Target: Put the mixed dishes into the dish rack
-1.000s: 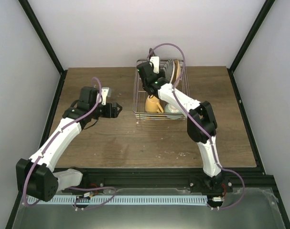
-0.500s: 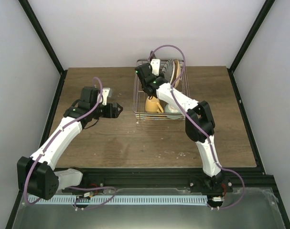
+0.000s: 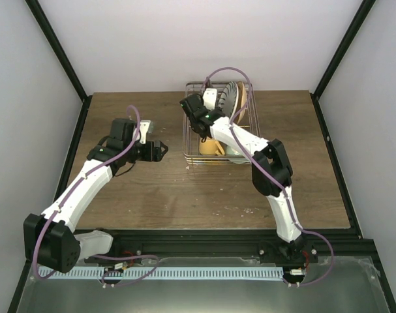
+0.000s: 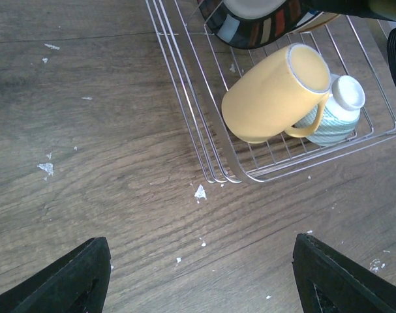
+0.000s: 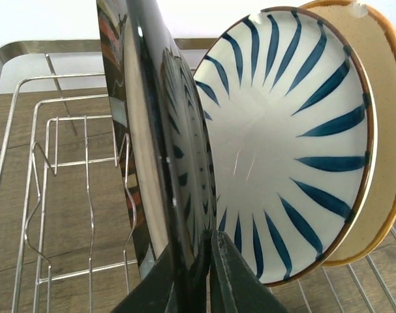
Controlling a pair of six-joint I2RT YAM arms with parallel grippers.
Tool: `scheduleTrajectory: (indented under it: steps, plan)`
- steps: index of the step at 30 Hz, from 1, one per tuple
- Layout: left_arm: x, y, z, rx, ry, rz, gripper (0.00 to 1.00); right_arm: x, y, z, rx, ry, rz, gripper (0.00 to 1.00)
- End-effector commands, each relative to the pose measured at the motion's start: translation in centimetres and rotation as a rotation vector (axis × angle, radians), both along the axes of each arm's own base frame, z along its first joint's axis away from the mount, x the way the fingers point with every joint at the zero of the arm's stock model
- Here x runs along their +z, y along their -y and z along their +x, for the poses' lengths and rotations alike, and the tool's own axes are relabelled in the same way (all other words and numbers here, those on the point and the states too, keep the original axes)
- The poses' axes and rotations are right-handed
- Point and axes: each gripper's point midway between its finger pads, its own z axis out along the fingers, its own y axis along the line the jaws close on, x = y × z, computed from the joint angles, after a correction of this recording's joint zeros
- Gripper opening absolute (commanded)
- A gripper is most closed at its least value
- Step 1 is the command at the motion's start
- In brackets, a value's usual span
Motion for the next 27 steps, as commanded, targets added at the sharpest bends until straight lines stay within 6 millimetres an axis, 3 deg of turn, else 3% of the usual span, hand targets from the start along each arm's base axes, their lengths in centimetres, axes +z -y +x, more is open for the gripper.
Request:
scheduleTrajectory:
  steps: [1, 5, 14, 17, 22, 25, 27]
  plan:
    - [-0.3, 0.1, -0.2, -0.013, -0.012, -0.005, 0.78, 0.4, -1.6, -2.2, 0.058, -0.055, 0.034, 0.11]
    - [-0.3, 0.1, -0.2, -0.014, -0.011, -0.006, 0.78, 0.9, -1.5, -2.6, 0.061, -0.059, 0.037, 0.29]
    - [-0.3, 0.1, 0.0, -0.011, -0.010, -0.003, 0.78, 3.5, -0.7, -3.4, 0.049, -0.032, 0.046, 0.41]
    - [0.0, 0.0, 0.2, -0.004, 0.001, 0.004, 0.78, 6.2, 0.1, -3.8, 0.039, 0.008, 0.045, 0.42]
    - [2.2, -0.3, 1.7, 0.032, 0.058, 0.015, 0.78, 11.9, 2.3, -5.0, 0.042, 0.115, 0.002, 0.55]
    - [4.0, -0.9, 3.2, 0.088, 0.101, 0.033, 0.78, 16.2, 3.5, -6.2, 0.123, 0.246, 0.017, 0.73]
    - [5.6, -1.4, 4.2, 0.126, 0.139, 0.049, 0.78, 18.3, 4.7, -6.7, 0.164, 0.315, 0.062, 0.95]
